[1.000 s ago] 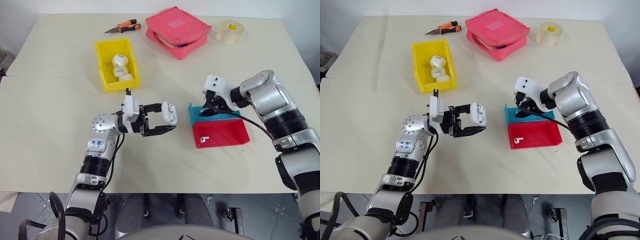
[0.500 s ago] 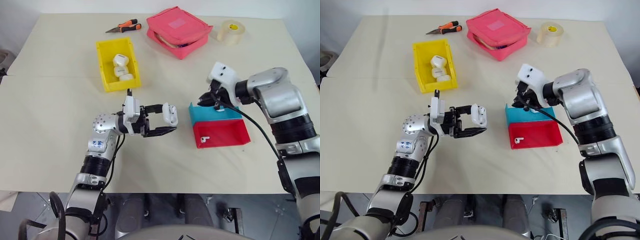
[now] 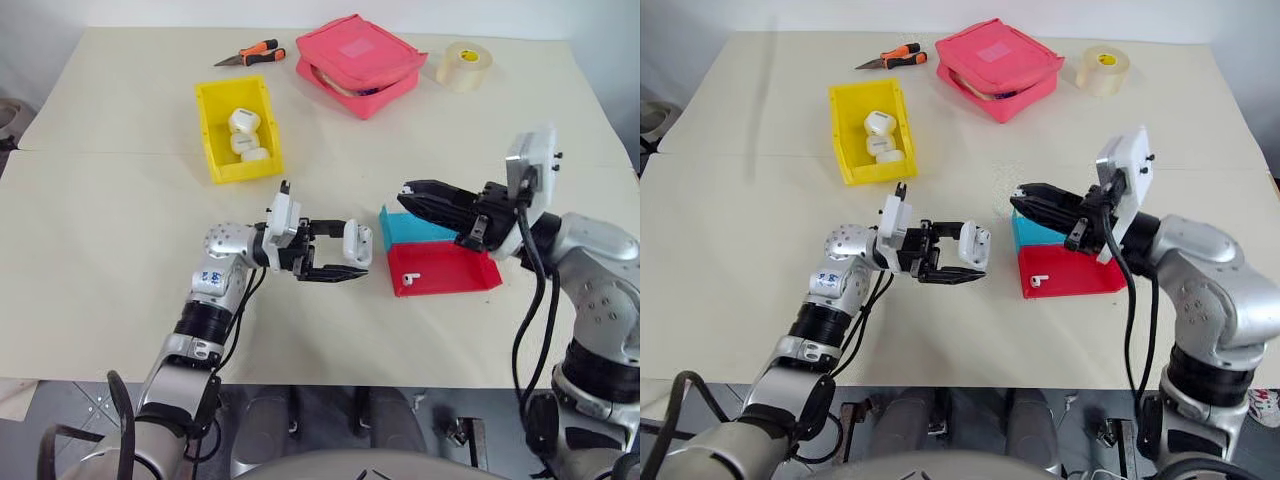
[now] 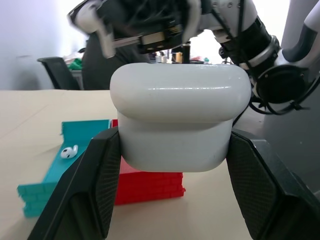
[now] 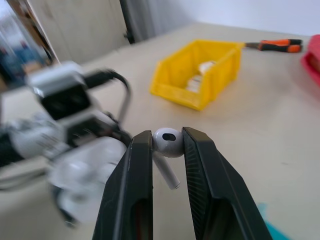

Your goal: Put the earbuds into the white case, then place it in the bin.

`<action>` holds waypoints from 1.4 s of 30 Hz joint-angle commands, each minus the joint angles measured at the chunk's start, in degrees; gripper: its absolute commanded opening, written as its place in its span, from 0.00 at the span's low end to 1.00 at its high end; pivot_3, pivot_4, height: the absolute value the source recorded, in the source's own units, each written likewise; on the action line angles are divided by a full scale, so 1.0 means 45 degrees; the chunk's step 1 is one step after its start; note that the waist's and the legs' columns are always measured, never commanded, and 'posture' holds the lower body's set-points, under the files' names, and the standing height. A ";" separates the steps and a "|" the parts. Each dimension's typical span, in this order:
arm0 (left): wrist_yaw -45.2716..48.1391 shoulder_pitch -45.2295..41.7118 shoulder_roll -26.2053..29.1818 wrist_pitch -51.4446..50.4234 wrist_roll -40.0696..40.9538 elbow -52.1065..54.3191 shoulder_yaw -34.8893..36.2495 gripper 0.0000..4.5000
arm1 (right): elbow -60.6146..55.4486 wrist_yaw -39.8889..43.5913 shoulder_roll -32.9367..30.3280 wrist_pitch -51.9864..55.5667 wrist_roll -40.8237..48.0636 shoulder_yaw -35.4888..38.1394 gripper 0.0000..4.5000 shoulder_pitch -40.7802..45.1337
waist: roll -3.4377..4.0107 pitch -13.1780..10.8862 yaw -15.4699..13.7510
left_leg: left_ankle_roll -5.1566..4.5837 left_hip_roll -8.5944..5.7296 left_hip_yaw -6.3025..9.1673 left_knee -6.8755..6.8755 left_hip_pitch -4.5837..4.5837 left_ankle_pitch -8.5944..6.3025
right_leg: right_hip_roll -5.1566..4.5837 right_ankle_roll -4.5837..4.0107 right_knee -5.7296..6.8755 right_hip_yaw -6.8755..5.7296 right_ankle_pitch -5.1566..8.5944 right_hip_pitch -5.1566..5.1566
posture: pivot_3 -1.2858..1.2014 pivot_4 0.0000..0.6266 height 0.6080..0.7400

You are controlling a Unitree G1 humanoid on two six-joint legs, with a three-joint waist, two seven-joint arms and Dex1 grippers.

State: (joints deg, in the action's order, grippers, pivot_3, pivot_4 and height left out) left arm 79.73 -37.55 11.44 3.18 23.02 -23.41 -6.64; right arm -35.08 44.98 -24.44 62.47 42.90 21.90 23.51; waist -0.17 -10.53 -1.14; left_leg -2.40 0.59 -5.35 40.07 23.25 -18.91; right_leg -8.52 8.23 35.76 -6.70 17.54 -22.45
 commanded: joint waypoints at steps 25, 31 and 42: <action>0.0226 -0.0868 -0.0638 -0.0445 0.0506 0.0311 0.0147 0.62 | -0.1497 -0.2578 0.1047 -0.4922 0.1755 -0.2972 0.12 -0.4716 | -0.0001 0.0000 -0.0035 | -0.0007 -0.0003 -0.0012 -0.0004 -0.0007 -0.0002 | 0.0013 -0.0002 -0.0002 0.0019 0.0001 -0.0001 | 0.52 0.24 1.00; 0.0228 -0.0814 -0.0724 -0.0592 0.0597 0.0553 0.0194 0.62 | -0.0728 -0.2369 0.0920 -0.5947 0.1105 -0.3412 0.12 -0.4760 | -0.0001 0.0000 -0.0040 | -0.0007 -0.0003 -0.0011 -0.0004 -0.0007 -0.0002 | 0.0013 -0.0002 -0.0002 0.0018 0.0001 -0.0001 | 0.52 0.24 1.00; 0.0108 -0.0720 -0.0669 -0.0733 0.0704 0.0827 0.0381 0.62 | -0.0265 -0.1937 0.0229 -0.7064 0.0648 -0.3476 0.12 -0.5508 | -0.0001 0.0000 -0.0045 | -0.0007 -0.0002 -0.0009 -0.0004 -0.0007 -0.0001 | 0.0013 -0.0002 -0.0002 0.0016 0.0001 0.0001 | 0.52 0.24 1.00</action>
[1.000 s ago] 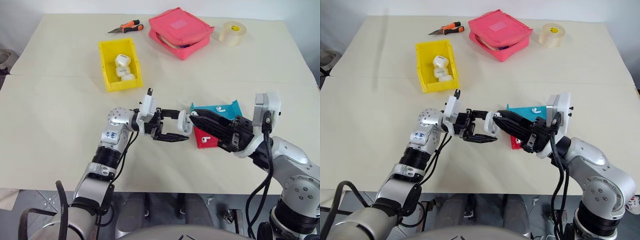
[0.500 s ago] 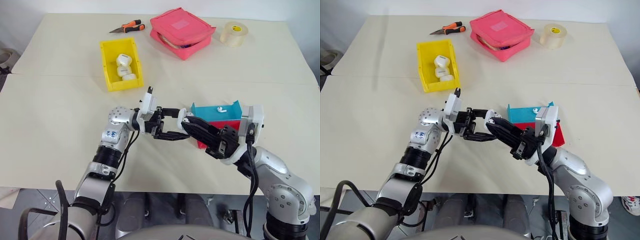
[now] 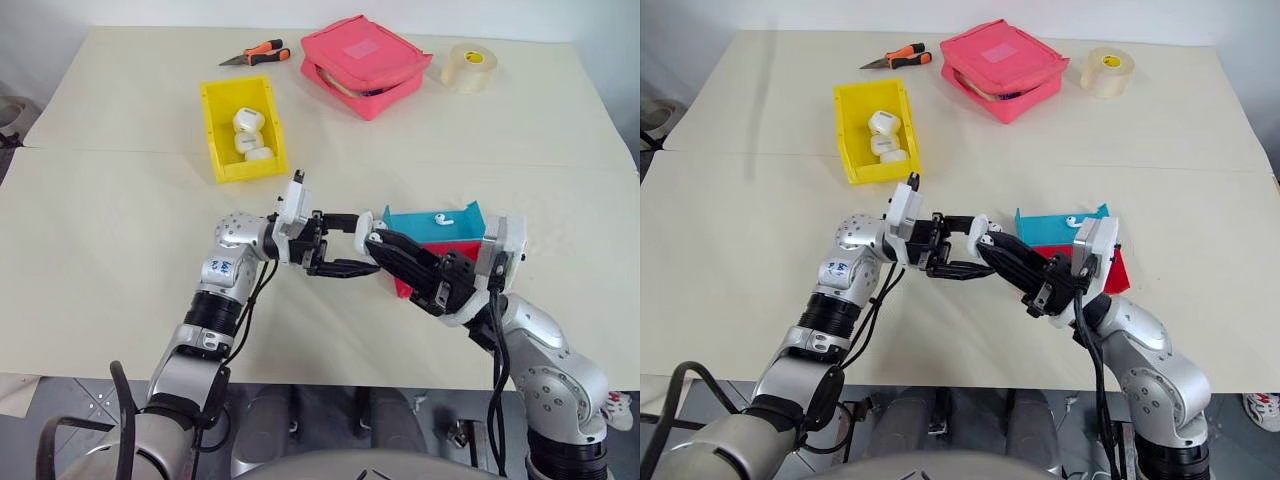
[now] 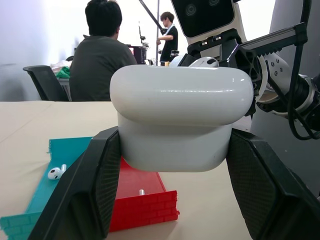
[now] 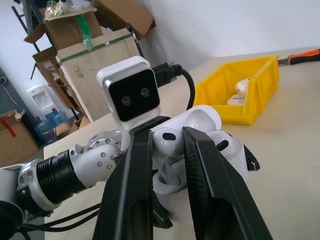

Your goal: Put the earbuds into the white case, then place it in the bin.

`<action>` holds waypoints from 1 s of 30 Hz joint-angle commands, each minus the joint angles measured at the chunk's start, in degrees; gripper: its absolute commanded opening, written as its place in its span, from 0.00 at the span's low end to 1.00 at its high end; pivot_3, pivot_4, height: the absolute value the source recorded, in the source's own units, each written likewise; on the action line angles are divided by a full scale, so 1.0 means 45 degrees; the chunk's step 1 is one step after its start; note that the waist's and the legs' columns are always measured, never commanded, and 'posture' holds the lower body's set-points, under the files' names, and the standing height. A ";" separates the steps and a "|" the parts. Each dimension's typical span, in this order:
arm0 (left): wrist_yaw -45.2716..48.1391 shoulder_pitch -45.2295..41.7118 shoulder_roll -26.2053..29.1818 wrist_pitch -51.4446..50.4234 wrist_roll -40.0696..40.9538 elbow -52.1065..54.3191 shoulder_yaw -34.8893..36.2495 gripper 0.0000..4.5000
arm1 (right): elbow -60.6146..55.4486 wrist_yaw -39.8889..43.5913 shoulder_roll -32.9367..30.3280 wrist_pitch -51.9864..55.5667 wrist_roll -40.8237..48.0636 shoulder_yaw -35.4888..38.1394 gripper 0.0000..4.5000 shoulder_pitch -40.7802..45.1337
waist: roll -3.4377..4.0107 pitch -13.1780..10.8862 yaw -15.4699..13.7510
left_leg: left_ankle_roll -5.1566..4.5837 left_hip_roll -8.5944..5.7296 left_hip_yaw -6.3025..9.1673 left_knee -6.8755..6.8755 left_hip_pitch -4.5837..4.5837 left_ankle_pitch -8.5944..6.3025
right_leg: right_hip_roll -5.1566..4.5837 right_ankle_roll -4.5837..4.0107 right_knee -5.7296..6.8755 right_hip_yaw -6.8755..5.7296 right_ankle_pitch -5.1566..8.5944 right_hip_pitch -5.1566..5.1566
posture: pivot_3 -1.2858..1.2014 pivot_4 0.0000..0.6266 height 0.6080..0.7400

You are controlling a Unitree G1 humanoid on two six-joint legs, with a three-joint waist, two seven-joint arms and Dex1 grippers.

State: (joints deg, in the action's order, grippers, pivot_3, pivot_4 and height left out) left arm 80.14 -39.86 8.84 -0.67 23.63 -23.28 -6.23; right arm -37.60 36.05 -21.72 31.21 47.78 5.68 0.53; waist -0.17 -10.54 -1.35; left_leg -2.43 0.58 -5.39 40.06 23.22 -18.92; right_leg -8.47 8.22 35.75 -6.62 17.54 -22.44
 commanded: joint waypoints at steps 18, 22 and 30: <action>-0.0201 -0.0010 0.0132 0.0315 0.0601 0.0884 0.0358 0.62 | 0.1098 0.0971 -0.3345 -0.0197 -0.0766 0.0508 0.12 0.0219 | -0.0001 0.0000 -0.0018 | -0.0002 0.0000 0.0003 0.0005 0.0000 -0.0001 | -0.0004 0.0000 -0.0005 -0.0004 0.0000 0.0006 | 0.52 0.24 1.00; -0.0237 0.0010 0.0124 0.0405 0.0592 0.0888 0.0355 0.62 | 0.1001 0.0987 -0.3446 -0.0114 -0.0667 0.0410 0.12 0.0393 | -0.0001 0.0000 -0.0020 | -0.0002 0.0001 0.0004 0.0005 0.0000 -0.0001 | -0.0004 0.0000 -0.0005 -0.0006 0.0000 0.0006 | 0.52 0.24 1.00; -0.0248 -0.0050 0.0115 0.0660 0.0504 0.0639 0.0332 0.62 | 0.0798 0.1035 -0.3584 -0.0079 -0.0618 0.0426 0.12 0.0709 | -0.0001 0.0000 -0.0022 | -0.0002 0.0001 0.0004 0.0005 0.0000 -0.0001 | -0.0004 0.0000 -0.0005 -0.0006 0.0000 0.0007 | 0.52 0.24 1.00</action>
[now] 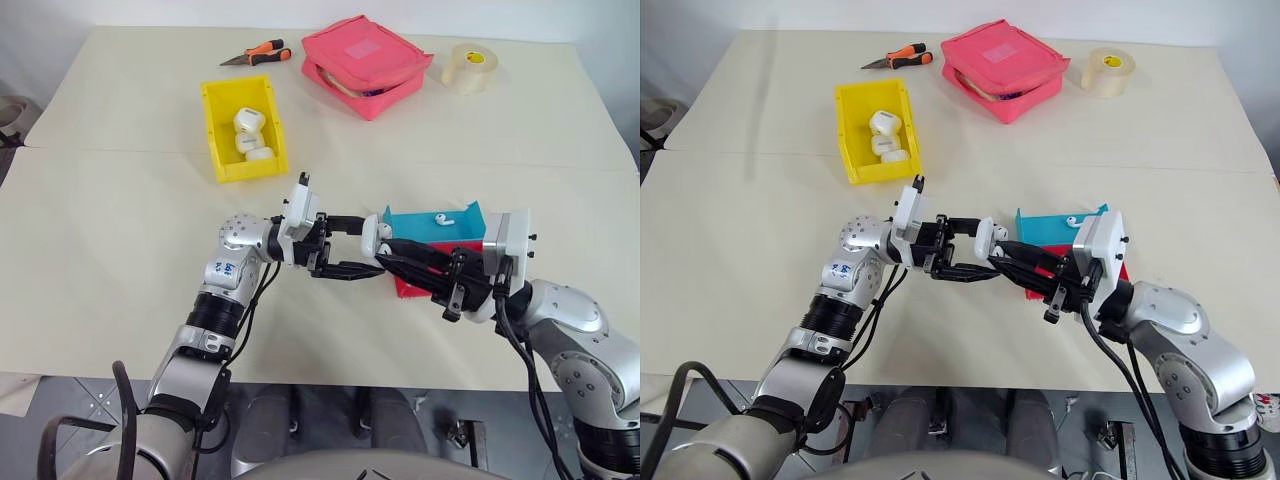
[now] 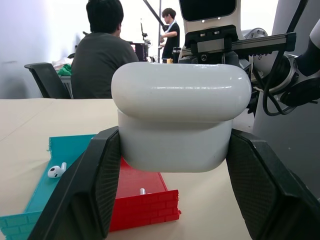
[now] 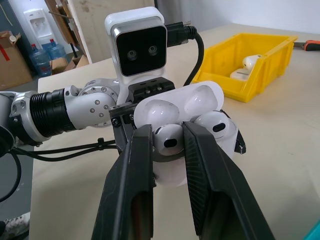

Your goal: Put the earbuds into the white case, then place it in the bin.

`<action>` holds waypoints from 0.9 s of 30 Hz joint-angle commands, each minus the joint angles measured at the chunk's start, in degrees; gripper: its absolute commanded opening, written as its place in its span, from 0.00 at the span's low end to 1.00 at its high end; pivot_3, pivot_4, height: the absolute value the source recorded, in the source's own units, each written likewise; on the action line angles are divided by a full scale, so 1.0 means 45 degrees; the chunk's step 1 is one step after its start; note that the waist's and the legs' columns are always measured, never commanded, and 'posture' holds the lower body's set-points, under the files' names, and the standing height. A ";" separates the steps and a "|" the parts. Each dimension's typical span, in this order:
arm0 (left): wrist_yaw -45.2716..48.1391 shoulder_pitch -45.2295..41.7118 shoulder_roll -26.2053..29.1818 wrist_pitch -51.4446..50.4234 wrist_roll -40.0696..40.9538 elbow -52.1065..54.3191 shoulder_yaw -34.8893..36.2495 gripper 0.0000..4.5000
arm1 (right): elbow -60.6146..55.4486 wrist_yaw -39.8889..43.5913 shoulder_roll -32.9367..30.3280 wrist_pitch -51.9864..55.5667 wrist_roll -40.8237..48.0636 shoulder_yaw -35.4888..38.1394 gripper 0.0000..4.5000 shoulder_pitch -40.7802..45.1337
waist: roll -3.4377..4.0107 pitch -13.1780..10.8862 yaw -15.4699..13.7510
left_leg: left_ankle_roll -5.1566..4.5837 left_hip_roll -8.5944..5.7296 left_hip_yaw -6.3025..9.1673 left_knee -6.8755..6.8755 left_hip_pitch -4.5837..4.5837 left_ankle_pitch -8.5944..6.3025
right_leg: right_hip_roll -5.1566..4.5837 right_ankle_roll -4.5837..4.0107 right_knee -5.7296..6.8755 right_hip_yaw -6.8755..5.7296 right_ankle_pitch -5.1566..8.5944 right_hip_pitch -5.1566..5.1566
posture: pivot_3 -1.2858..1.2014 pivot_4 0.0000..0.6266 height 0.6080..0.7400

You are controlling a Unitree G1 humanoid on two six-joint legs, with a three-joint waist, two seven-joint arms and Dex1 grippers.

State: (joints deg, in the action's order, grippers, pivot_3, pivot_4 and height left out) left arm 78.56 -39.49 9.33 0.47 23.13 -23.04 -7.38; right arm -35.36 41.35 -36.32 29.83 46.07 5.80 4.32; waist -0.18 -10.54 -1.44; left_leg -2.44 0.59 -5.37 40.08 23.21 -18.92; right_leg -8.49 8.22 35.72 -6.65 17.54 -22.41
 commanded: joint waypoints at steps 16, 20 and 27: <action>0.0076 -0.0294 0.0080 0.0754 0.0409 0.0069 0.0620 0.62 | 0.0155 -0.0486 0.0089 0.0291 0.0183 0.0603 0.38 0.0233 | 0.0000 0.0000 0.0008 | 0.0000 0.0001 0.0000 0.0000 -0.0001 0.0000 | 0.0001 0.0000 0.0000 -0.0001 0.0000 0.0000 | 0.52 0.24 1.00; 0.0112 -0.0328 0.0068 0.0791 0.0341 -0.0021 0.0707 0.62 | 0.0067 -0.0441 0.0018 0.0404 0.0255 0.0647 0.38 0.0178 | 0.0000 0.0000 -0.0015 | -0.0001 -0.0005 0.0001 0.0002 0.0001 0.0001 | -0.0004 0.0001 0.0001 -0.0001 -0.0001 0.0001 | 0.52 0.24 1.00; 0.0184 -0.0455 0.0299 0.1103 0.0058 -0.0576 0.0774 0.62 | 0.0014 -0.0581 -0.0162 0.0547 0.0435 0.1017 0.38 0.0314 | 0.0000 0.0000 0.0001 | -0.0002 -0.0001 -0.0001 0.0003 0.0000 0.0001 | -0.0001 0.0002 0.0001 -0.0003 -0.0001 0.0002 | 0.52 0.24 1.00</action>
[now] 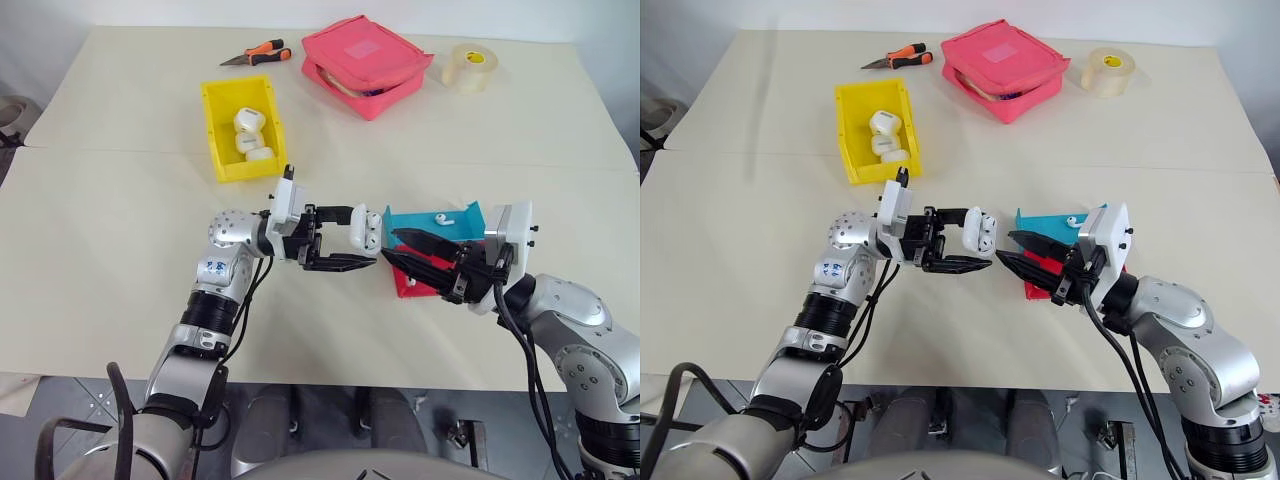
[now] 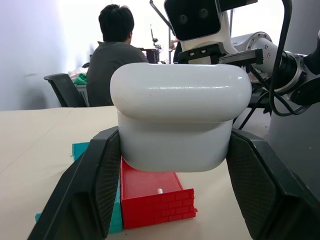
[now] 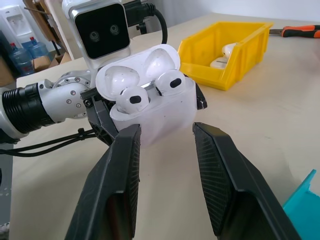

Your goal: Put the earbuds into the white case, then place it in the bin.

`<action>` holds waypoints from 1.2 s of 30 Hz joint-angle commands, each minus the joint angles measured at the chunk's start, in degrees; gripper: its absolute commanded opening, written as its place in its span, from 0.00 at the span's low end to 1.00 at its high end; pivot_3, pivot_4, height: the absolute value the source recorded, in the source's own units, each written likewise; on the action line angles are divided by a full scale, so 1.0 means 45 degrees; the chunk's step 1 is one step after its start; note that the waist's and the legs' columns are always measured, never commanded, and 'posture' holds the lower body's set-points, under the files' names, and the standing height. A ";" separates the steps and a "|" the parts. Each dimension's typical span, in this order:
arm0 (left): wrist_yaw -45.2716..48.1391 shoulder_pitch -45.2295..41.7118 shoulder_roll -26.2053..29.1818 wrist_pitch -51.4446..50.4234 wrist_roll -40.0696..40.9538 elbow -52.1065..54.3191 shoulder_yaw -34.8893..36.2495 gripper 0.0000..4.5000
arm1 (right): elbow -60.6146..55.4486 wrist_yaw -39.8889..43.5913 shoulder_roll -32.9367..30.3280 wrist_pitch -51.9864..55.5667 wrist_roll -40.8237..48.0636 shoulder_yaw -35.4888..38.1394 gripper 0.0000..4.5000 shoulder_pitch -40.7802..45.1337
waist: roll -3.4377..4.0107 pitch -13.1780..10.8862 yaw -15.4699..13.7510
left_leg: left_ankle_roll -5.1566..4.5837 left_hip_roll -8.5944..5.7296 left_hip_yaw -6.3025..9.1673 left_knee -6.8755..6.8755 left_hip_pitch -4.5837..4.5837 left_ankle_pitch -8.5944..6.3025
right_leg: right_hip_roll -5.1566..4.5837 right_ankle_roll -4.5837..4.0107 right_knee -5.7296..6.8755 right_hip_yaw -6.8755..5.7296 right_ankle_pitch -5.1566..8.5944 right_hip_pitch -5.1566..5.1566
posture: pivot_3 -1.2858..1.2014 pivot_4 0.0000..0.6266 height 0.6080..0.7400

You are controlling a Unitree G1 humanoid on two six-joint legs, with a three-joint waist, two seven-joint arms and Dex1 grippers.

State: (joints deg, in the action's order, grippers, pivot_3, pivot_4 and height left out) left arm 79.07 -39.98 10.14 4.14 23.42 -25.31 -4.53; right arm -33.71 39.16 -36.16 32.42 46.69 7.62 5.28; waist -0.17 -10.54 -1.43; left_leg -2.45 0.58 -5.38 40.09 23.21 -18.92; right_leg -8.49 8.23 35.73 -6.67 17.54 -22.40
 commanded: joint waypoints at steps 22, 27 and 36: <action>-0.0545 -0.3008 0.1106 0.1457 -0.3479 -0.2285 -0.1635 0.62 | -0.1432 -0.3331 -0.1840 0.5161 0.1172 -0.1024 0.00 0.5824 | -0.0003 -0.0002 0.0033 | -0.0001 0.0001 -0.0007 -0.0006 0.0011 0.0000 | -0.0005 0.0000 -0.0002 0.0002 0.0000 -0.0018 | 0.52 0.24 1.00; -0.0830 -0.3109 0.1003 0.1468 -0.3643 -0.2420 -0.1663 0.62 | -0.1329 -0.3125 -0.1895 0.5933 0.0623 -0.2354 0.00 0.6350 | -0.0003 -0.0002 -0.0007 | -0.0008 -0.0007 0.0005 -0.0004 0.0024 -0.0003 | -0.0009 0.0000 -0.0004 -0.0010 0.0000 -0.0017 | 0.52 0.24 1.00; -0.1270 -0.2933 0.0930 0.1514 -0.3462 -0.2076 -0.1371 0.62 | -0.0139 -0.2838 -0.1482 0.5799 -0.0695 -0.2951 0.00 0.6901 | -0.0003 -0.0002 0.0017 | -0.0011 -0.0009 -0.0005 -0.0002 0.0024 -0.0005 | -0.0009 0.0002 0.0000 -0.0008 0.0000 -0.0021 | 0.52 0.24 1.00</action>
State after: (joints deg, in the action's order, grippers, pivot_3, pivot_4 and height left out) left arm 74.24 -52.63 14.29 10.55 6.57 -36.85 -12.01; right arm -33.51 25.51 -41.92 59.00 44.36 -6.62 36.54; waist -0.19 -10.55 -1.36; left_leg -2.50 0.53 -5.39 40.08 23.33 -18.94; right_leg -8.53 8.23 35.73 -6.70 17.53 -22.50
